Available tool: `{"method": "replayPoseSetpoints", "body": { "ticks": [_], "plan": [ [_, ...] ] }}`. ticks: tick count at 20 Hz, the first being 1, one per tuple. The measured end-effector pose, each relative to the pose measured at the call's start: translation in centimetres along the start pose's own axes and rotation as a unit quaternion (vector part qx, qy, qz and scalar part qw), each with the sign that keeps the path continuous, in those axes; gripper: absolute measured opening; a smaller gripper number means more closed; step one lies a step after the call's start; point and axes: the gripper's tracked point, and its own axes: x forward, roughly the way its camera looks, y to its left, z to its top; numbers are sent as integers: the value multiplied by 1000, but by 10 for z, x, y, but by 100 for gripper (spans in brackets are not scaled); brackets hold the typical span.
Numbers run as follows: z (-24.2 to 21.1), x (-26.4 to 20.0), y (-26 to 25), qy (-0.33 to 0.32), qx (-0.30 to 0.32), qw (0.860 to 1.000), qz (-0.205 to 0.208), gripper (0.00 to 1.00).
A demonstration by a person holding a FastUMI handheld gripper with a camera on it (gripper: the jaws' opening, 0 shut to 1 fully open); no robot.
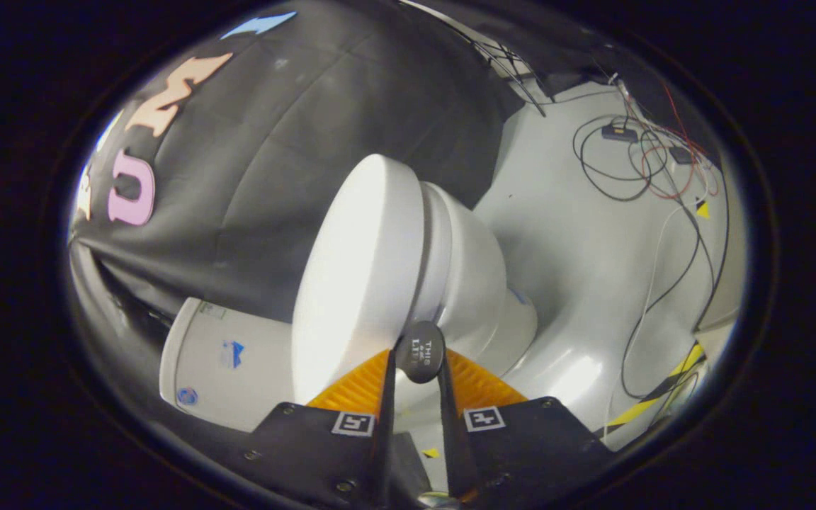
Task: Open the toilet lid.
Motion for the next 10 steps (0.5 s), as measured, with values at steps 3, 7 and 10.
{"method": "replayPoseSetpoints", "body": {
  "ticks": [3,7,10],
  "plan": [
    [2,34,-2,-10,6,1000,13,31],
    [5,-2,6,-13,15,1000,16,3],
    [5,1,0,-9,46,999,18,3]
  ]
}}
